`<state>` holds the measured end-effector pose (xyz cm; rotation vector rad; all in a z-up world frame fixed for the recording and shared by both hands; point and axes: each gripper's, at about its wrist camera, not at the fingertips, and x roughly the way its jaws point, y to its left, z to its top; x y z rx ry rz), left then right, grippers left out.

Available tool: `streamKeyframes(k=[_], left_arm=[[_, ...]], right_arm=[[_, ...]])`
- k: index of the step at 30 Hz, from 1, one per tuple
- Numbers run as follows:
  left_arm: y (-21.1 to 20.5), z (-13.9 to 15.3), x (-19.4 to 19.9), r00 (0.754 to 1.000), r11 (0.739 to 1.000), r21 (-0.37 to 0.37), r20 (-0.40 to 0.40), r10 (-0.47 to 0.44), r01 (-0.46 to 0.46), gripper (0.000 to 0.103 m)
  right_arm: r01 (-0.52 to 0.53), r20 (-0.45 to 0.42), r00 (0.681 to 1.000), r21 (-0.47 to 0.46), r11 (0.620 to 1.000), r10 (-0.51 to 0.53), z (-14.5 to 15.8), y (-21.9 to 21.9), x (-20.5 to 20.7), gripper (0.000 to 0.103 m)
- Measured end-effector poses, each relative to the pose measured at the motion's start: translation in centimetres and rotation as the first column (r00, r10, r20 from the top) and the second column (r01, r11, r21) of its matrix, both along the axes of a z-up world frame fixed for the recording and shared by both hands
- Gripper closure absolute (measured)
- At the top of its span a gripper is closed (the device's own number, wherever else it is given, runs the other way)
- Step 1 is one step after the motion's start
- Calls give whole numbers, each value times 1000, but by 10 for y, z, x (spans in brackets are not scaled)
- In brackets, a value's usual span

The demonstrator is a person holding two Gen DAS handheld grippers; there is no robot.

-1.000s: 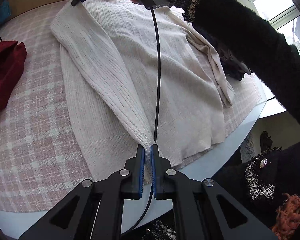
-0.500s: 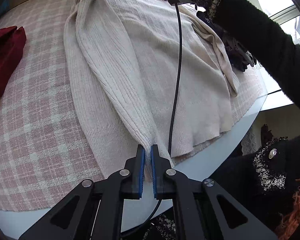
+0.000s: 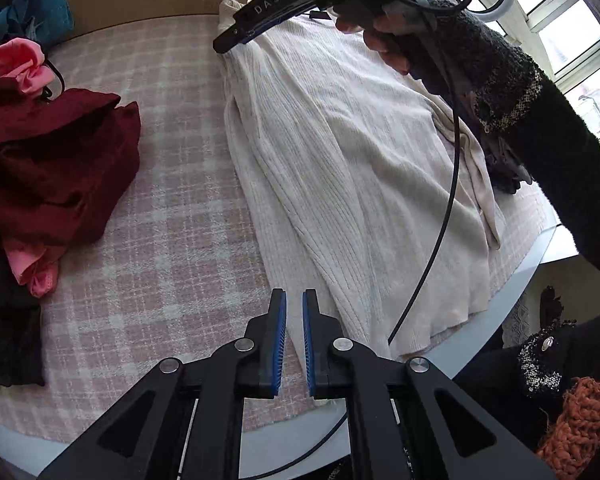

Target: Fold clothes

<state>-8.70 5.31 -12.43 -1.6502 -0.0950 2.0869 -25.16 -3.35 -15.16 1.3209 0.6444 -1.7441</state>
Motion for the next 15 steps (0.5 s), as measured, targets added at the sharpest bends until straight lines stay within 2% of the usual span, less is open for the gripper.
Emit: streamKeyframes(k=[3, 5, 6, 10, 15], left_arm=[[-7, -2, -25, 999, 1000, -29, -32, 5, -6, 97], [-8, -4, -45, 999, 1000, -27, -51, 4, -5, 97], [-8, -5, -56, 998, 1000, -26, -61, 3, -5, 97], [5, -14, -106, 995, 999, -39, -101, 6, -10, 97], [31, -31, -165, 993, 1000, -13, -118, 5, -7, 97]], right_arm=[[-1, -65, 998, 126, 992, 9, -24, 4, 7, 70], [25, -23, 999, 106, 994, -23, -25, 17, -1, 82], [45, 5, 999, 79, 996, -45, -21, 25, -6, 92], [100, 53, 993, 16, 995, -101, -7, 52, -21, 92], [132, 88, 988, -25, 991, -129, 2, 68, -30, 92]])
